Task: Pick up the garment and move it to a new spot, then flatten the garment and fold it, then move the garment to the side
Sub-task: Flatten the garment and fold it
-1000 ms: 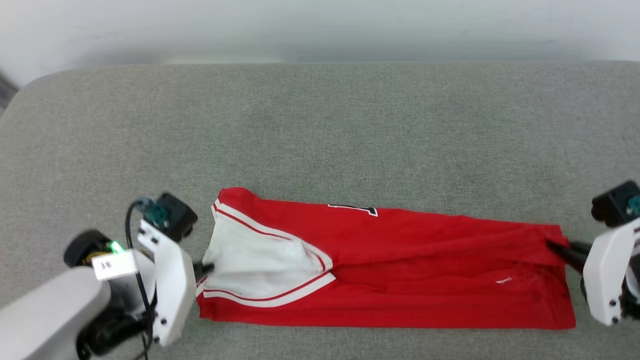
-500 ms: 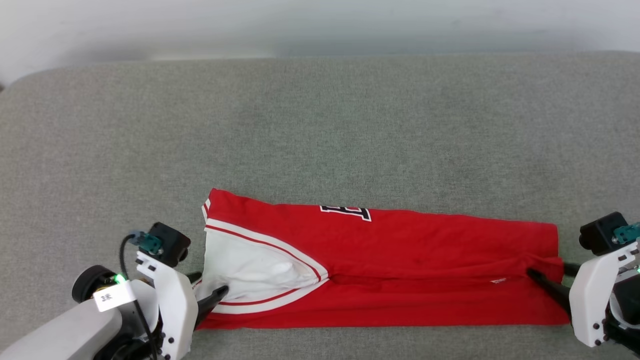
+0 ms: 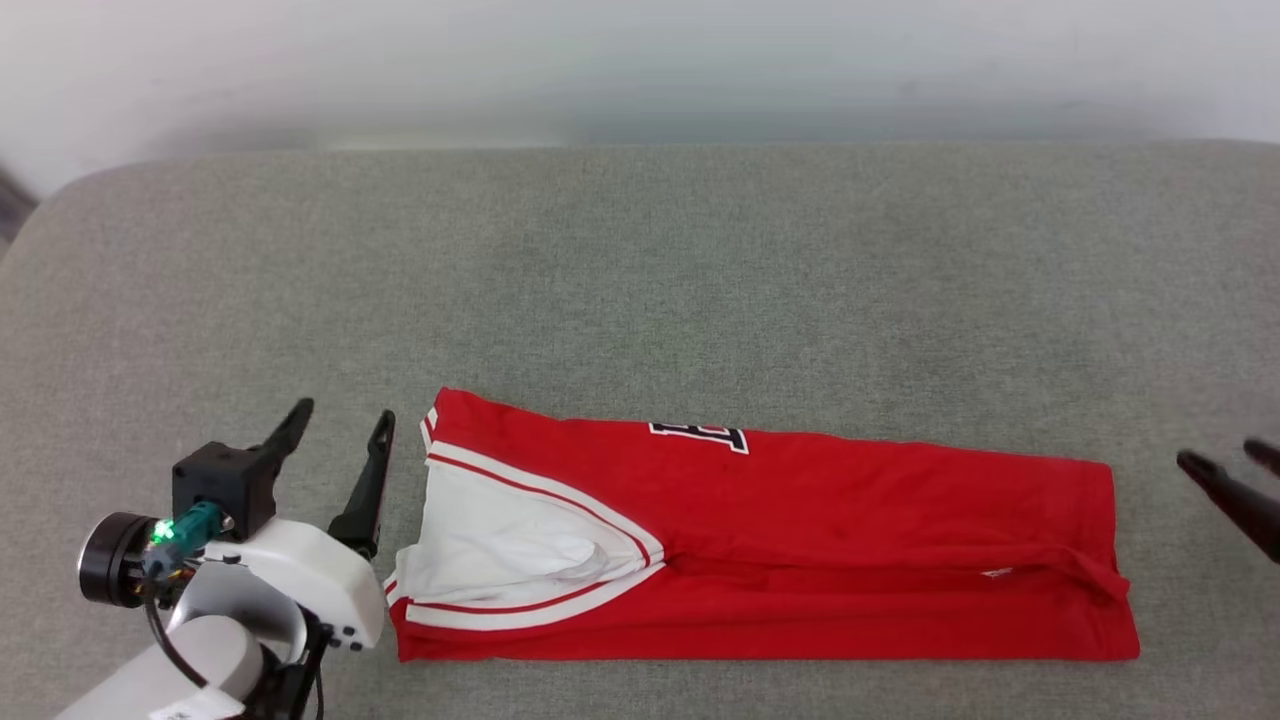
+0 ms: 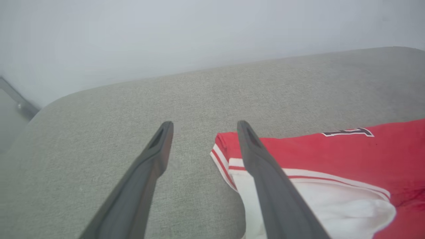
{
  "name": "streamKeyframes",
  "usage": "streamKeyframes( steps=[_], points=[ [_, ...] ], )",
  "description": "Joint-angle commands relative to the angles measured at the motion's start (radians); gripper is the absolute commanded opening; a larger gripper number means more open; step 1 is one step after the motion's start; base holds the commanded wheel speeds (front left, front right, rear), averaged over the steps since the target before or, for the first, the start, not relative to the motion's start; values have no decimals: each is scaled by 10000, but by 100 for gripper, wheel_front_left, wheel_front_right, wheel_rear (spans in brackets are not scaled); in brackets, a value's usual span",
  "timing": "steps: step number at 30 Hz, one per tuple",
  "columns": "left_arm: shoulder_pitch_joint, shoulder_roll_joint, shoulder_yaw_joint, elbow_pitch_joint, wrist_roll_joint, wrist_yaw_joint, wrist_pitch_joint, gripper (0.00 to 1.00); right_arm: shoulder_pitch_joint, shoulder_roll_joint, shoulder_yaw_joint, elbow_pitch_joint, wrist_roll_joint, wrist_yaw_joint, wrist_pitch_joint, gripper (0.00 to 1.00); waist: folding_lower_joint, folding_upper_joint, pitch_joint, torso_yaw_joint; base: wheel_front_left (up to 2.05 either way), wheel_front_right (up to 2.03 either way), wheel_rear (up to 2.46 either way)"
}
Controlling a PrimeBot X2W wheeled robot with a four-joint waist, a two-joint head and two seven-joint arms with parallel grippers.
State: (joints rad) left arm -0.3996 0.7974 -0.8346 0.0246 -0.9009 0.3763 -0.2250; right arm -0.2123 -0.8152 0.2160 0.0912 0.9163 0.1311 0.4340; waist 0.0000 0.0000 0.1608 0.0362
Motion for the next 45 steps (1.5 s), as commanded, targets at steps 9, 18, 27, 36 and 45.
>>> streamKeyframes(
  steps=[9, 18, 27, 36, 45],
  points=[
    [929, -1587, 2029, -103, 2303, 843, -415, 100, 160, 844, -406, 1249, 1413, -6, 2011, 100, 0, 0, 508, 295, 0, 0, 0],
    [1668, -3008, 3734, -202, 4373, 261, -420, 100, 151, 1783, 204, 1920, 1870, -6, 2820, 100, 0, 0, 875, 649, 0, 0, 0],
    [2164, -4163, 4887, -101, 5745, -448, -415, 100, 205, 2353, 1109, 1798, 2405, -4, 3378, 100, 0, 0, 1046, 806, 0, 0, 0],
    [2760, -5251, 5882, -83, 7067, -1108, -411, 100, -411, 2033, 1303, 1608, 2472, -4, 2895, 0, 0, 0, 926, 735, 0, 0, 0],
    [3394, -5968, 6574, -172, 7871, -1597, -410, 100, -282, 863, 980, 1661, 2531, -7, 2367, 0, 0, 0, 406, 601, 0, 0, 0]
  ],
)
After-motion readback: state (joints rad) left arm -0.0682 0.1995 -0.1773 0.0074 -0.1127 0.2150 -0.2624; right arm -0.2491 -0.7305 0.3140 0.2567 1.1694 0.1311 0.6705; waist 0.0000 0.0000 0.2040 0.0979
